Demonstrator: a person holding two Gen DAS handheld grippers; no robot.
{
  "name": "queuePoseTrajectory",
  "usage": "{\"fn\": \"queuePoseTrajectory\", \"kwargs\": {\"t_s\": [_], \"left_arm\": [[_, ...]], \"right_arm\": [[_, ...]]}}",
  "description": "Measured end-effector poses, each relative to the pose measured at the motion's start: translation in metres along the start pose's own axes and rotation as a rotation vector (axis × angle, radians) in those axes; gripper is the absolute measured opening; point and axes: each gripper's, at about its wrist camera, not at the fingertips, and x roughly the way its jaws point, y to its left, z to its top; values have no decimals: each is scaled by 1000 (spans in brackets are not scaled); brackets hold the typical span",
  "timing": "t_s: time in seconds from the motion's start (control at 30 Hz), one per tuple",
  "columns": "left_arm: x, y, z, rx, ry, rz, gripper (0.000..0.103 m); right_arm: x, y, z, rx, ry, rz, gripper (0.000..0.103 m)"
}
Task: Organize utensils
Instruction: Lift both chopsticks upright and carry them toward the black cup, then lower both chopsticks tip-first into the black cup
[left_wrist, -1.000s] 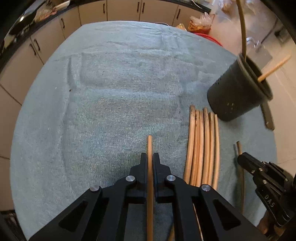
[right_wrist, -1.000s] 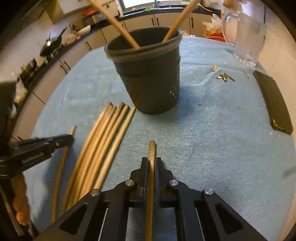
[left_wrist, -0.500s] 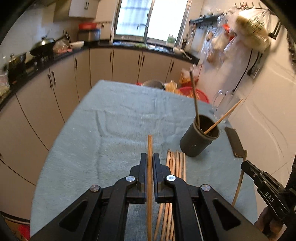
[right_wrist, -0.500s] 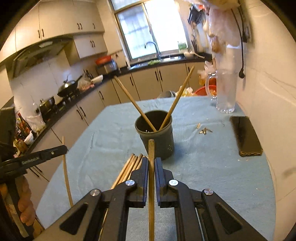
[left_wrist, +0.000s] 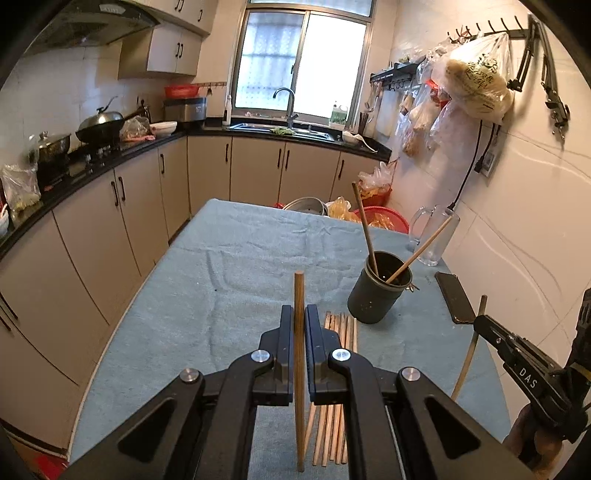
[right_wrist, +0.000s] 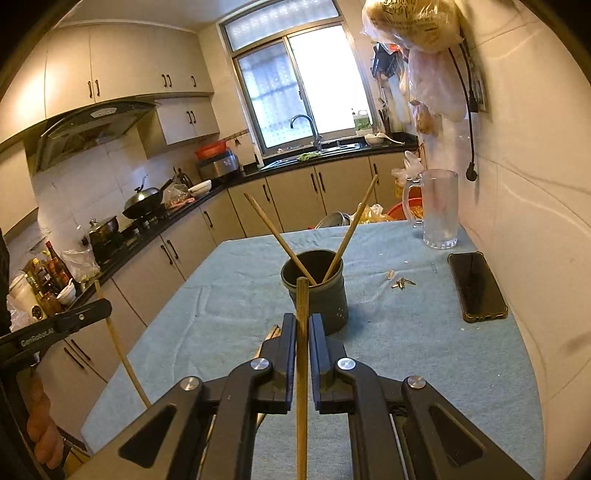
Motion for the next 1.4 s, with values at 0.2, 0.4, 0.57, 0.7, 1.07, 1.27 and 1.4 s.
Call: {"fn": "queuePoseTrajectory", "kwargs": {"t_s": [0.2, 0.4, 0.57, 0.7, 1.07, 1.27, 1.4], "left_arm": [[-11, -9, -3, 30, -24, 7, 5], [-21, -10, -2, 28, -40, -5, 5], [-30, -8, 1, 19, -49, -17, 5], [-37, -7, 6, 12, -65, -27, 5], [-53, -15, 41, 24, -139, -57, 5], [-43, -25, 63, 40, -165, -85, 5], [-27, -32, 80, 42, -162, -100, 5]], "right_arm": [[-4, 1, -1, -6, -12, 8, 8], [-9, 1, 2, -9, -30, 11, 8], [-13, 2, 5, -9, -41, 13, 8], [-18, 2, 9, -8, -61, 17, 8], [-31, 4, 35, -7, -130, 30, 8], [-27, 1, 55, 14, -169, 40, 8], [-21, -1, 70, 25, -197, 38, 8]]}}
